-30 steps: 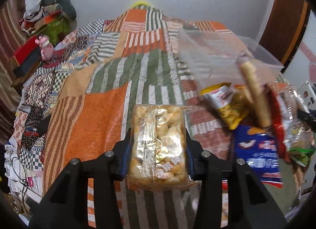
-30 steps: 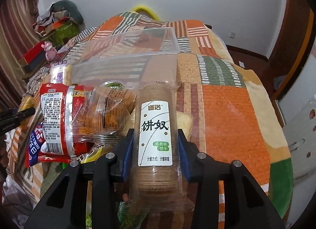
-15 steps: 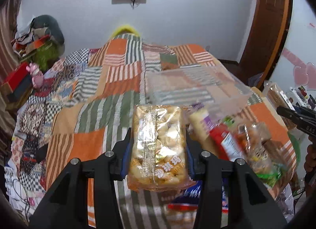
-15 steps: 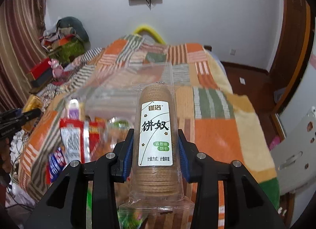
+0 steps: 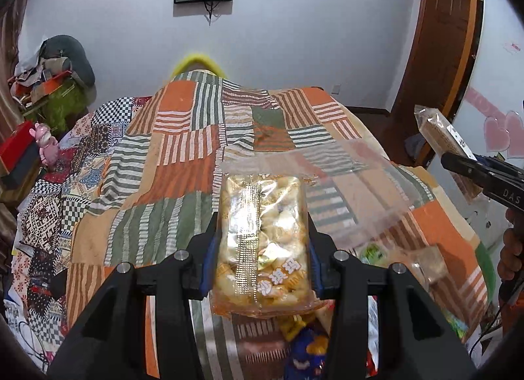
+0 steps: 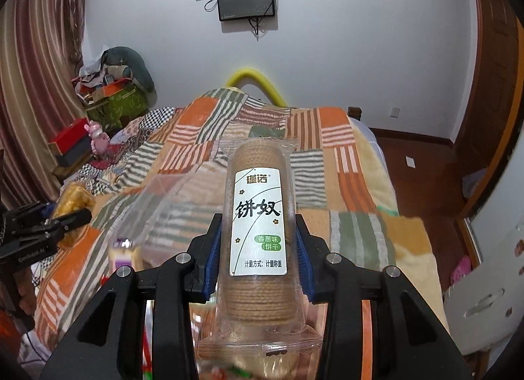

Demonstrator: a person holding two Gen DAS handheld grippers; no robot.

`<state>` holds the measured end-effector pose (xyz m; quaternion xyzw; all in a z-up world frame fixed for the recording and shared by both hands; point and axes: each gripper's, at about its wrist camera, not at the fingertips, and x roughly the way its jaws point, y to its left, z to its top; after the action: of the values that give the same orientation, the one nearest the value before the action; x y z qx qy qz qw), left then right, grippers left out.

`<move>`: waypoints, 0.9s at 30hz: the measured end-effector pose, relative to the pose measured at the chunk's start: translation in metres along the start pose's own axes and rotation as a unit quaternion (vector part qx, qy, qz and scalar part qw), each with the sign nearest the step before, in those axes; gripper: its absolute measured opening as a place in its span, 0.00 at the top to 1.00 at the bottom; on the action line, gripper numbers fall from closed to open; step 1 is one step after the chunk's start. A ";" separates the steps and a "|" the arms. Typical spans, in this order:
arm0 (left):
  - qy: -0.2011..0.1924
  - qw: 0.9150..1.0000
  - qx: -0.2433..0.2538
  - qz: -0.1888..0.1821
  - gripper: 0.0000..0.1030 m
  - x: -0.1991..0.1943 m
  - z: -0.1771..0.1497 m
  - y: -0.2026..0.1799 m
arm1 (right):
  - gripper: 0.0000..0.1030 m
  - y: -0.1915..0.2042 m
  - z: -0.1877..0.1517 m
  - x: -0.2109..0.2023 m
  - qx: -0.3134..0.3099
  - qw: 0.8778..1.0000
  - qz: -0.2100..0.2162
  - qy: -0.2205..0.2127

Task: Organize snacks
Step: 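Drop the cracker bar into the clear box with the left tool while the right drops the tube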

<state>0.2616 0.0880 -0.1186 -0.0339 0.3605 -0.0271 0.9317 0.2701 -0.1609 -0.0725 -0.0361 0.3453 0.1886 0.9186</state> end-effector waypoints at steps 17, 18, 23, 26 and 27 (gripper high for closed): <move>0.043 0.999 -0.011 -0.001 0.57 0.081 0.028 0.004 | 0.64 0.011 0.024 0.065 -0.024 0.999 -0.008 0.030; 0.047 0.999 -0.010 -0.003 0.57 0.084 0.029 0.003 | 0.64 0.010 0.023 0.067 -0.027 0.999 -0.009 0.033; 0.071 0.997 -0.017 -0.016 0.57 0.106 0.032 0.004 | 0.64 0.011 0.017 0.090 -0.039 0.997 -0.011 0.067; 0.080 0.997 -0.006 -0.007 0.57 0.117 0.032 0.002 | 0.64 0.007 0.014 0.100 -0.037 0.995 -0.003 0.089; 0.083 0.997 -0.003 -0.006 0.57 0.119 0.031 0.001 | 0.64 0.007 0.012 0.103 -0.040 0.995 -0.006 0.096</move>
<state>0.3703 0.0812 -0.1755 -0.0364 0.4366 -0.0340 0.8983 0.3465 -0.1190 -0.1300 -0.0929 0.4237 0.1925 0.8802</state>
